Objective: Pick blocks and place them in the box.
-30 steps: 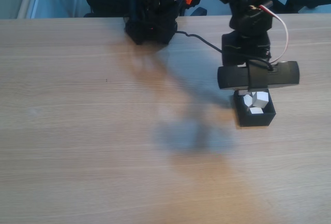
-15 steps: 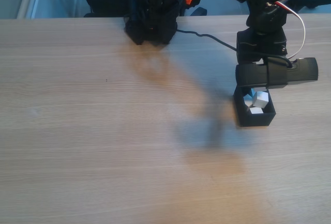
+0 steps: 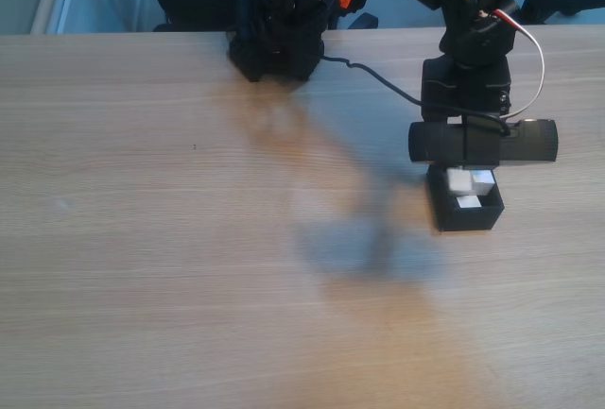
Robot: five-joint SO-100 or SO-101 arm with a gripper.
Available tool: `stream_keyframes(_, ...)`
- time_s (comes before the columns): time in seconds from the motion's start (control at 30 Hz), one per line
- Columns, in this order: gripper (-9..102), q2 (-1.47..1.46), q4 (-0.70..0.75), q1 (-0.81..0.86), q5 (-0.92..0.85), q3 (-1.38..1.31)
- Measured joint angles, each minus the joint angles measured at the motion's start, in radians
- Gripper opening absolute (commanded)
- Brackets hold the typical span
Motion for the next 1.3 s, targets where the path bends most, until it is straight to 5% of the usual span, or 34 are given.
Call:
stream_keyframes(0.4,0,0.206,-0.003,0.018,-0.04,0.232)
stream_keyframes(0.97,0,0.989,-0.359,0.42,-0.808,1.229)
stream_keyframes(1.3,0,1.493,-0.413,0.522,-0.9,1.683)
